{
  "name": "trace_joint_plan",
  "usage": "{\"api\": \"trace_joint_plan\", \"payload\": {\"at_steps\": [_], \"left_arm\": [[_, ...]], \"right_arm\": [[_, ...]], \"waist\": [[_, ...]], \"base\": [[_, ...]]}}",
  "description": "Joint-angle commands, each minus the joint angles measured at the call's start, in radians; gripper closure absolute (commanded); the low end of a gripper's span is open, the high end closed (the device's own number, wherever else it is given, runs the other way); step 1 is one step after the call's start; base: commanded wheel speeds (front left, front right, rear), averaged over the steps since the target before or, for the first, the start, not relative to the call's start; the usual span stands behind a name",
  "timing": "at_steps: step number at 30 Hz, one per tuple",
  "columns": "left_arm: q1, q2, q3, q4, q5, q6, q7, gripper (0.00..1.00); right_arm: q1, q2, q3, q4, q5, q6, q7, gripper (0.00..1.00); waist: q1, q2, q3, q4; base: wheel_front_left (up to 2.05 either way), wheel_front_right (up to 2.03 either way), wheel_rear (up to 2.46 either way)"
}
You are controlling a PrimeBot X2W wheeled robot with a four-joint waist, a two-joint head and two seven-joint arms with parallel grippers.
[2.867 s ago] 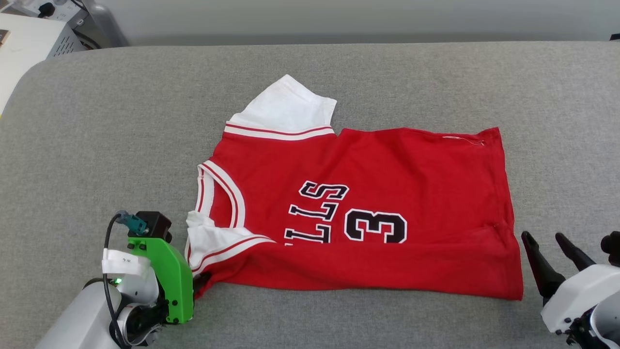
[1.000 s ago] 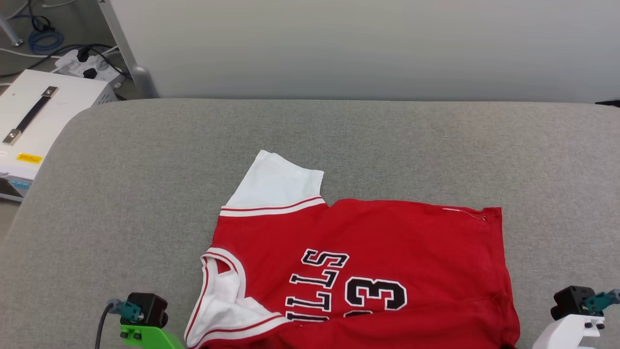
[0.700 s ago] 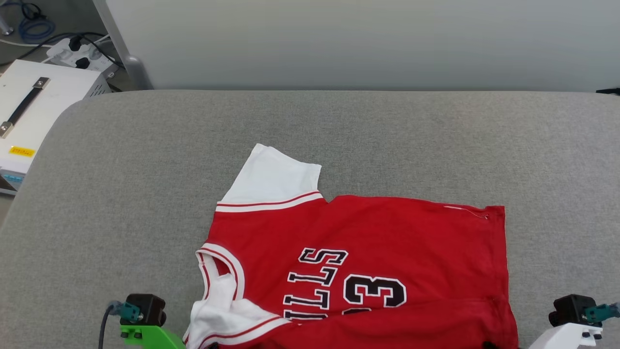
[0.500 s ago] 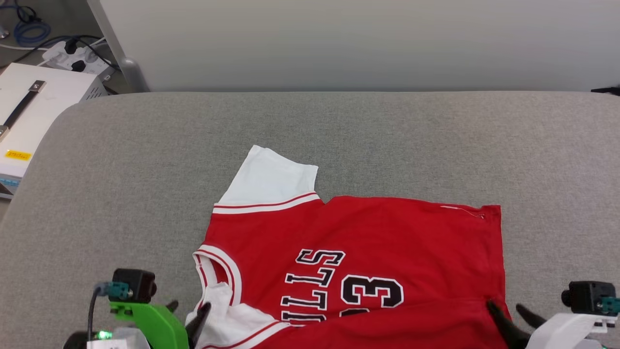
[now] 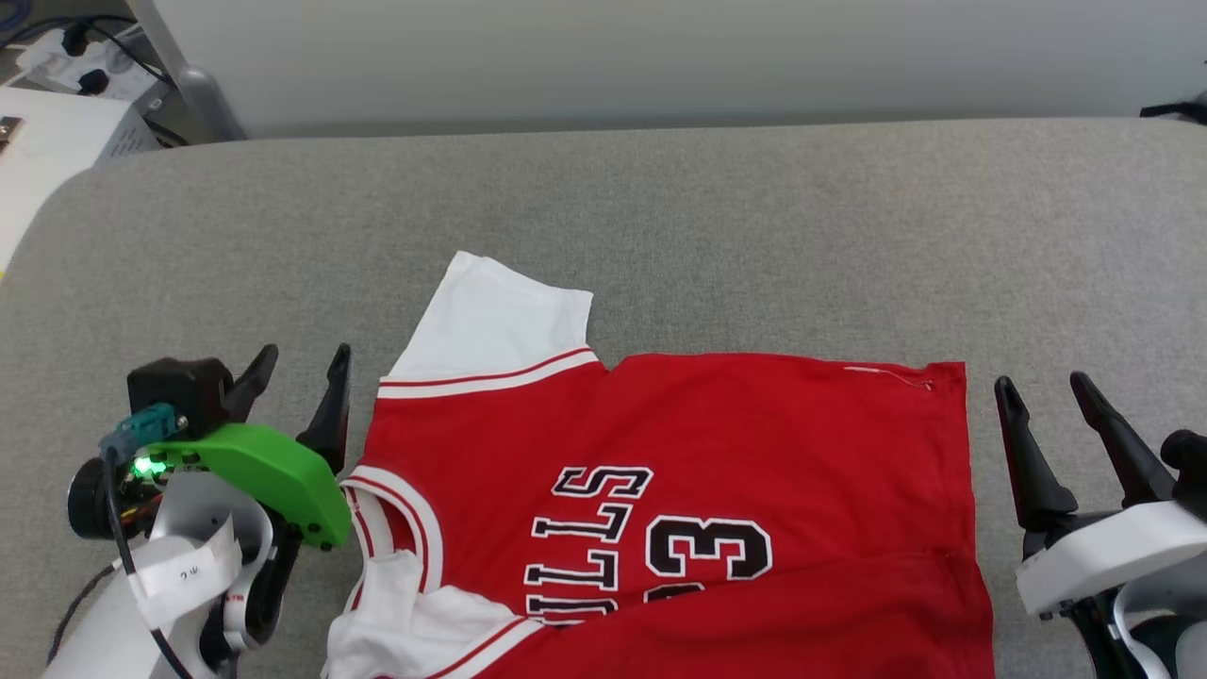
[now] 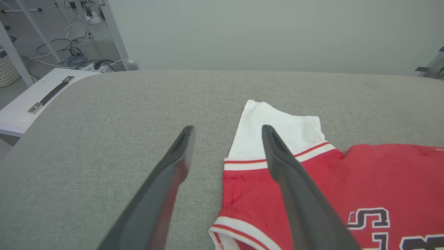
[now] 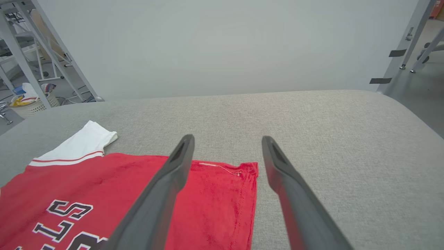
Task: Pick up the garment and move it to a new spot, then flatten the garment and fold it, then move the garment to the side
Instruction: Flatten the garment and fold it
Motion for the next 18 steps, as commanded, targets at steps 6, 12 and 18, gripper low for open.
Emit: {"api": "trace_joint_plan", "payload": {"at_steps": [6, 12, 18], "left_arm": [[-0.183, -0.010, 0.001, 0.122, 0.009, -0.040, 0.005, 0.00], [-0.362, -0.001, -0.026, 0.281, -0.026, -0.144, 0.106, 0.00], [-0.508, 0.024, -0.062, 0.422, -0.072, -0.253, 0.255, 0.00]], "right_arm": [[-0.106, 0.001, 0.032, -0.044, -0.020, 0.000, -0.028, 0.00], [-0.167, 0.001, 0.049, -0.022, -0.005, 0.000, -0.048, 0.00], [-0.197, 0.008, 0.080, 0.021, 0.011, 0.000, -0.074, 0.00]], "waist": [[0.0000, -0.0001, 0.167, -0.078], [0.0000, -0.0001, 0.232, -0.124], [0.0000, -0.0001, 0.262, -0.177]], "base": [[0.00, 0.00, 0.00], [0.00, 0.00, 0.00], [0.00, 0.00, 0.00]]}}
